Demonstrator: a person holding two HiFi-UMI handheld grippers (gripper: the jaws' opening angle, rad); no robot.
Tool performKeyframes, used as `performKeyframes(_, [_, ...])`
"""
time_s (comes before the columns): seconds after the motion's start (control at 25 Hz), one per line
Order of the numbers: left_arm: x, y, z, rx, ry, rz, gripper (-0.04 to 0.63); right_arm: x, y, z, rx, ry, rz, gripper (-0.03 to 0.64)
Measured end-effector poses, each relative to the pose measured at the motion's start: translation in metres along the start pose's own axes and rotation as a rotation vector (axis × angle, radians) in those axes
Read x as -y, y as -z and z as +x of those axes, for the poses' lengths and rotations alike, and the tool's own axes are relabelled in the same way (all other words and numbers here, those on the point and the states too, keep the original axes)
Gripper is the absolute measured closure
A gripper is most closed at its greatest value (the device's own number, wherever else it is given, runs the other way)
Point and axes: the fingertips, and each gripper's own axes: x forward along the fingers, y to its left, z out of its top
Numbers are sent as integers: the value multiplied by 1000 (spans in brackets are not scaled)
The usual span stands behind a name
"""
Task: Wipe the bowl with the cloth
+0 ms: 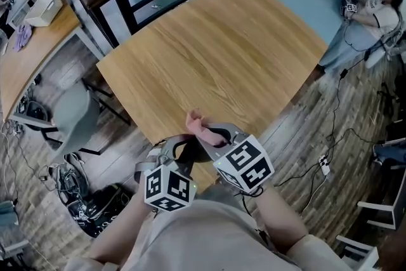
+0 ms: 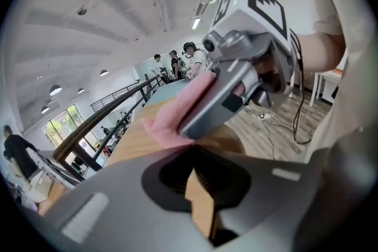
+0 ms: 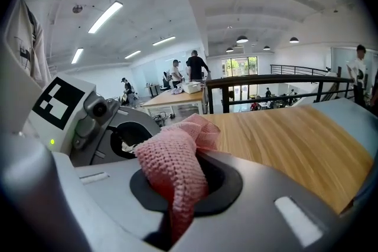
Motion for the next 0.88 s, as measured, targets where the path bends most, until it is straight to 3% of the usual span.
performKeyframes(0.2, [-10, 4, -1, 13, -5, -148, 588, 19, 4, -9, 1, 59, 31, 592])
performKeyframes(0.56, [-23, 21, 0, -10, -20, -306, 584, 31, 24, -10, -43, 127, 29, 592])
performKeyframes(0.88, [-34, 31, -1, -7, -46, -409, 581, 30, 50, -5, -100, 130, 36, 592])
